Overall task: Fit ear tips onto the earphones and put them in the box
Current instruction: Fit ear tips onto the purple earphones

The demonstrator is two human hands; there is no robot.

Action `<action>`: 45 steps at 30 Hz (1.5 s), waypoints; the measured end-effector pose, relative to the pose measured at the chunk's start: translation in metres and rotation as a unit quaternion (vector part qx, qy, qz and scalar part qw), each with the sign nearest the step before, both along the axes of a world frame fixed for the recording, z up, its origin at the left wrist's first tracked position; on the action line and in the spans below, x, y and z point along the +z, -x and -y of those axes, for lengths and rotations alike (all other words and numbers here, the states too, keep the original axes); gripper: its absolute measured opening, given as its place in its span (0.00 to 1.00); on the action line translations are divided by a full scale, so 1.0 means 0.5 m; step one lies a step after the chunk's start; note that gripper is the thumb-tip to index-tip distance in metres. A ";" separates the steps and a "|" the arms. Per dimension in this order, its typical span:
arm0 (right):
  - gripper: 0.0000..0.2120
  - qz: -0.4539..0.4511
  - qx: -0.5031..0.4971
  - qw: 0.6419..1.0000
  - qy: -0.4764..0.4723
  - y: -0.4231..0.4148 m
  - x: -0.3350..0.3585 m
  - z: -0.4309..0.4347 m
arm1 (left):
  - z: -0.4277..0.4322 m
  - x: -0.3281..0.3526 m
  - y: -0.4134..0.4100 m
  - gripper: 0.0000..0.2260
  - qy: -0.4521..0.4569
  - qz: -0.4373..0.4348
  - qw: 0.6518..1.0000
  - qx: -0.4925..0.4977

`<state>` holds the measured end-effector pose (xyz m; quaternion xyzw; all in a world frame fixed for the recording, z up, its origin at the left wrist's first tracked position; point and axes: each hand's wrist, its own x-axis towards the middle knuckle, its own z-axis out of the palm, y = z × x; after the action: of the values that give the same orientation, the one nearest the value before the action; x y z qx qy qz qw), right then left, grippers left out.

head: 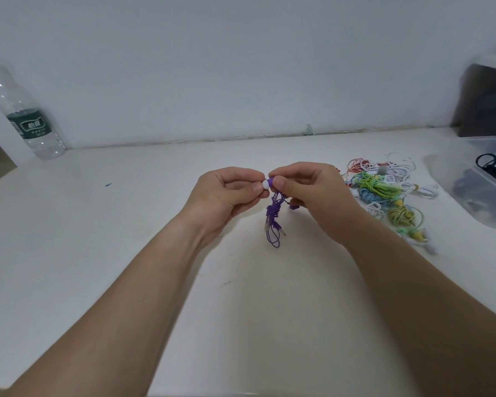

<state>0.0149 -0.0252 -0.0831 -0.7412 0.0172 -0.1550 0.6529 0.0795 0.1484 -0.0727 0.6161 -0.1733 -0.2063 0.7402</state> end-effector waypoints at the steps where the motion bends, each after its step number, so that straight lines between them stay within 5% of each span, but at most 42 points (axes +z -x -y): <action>1: 0.04 -0.002 0.003 1.000 0.003 0.000 0.001 0.002 | 0.000 0.000 0.000 0.07 0.000 0.000 1.000 -0.003; 45: 0.02 0.000 -0.022 0.999 -0.025 0.007 0.006 -0.016 | 0.012 -0.015 0.006 0.05 0.050 -0.002 0.999 0.013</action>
<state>0.0116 -0.0174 -0.0802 -0.7242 0.0371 -0.1691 0.6675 0.0763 0.1424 -0.0803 0.5802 -0.1743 -0.1890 0.7728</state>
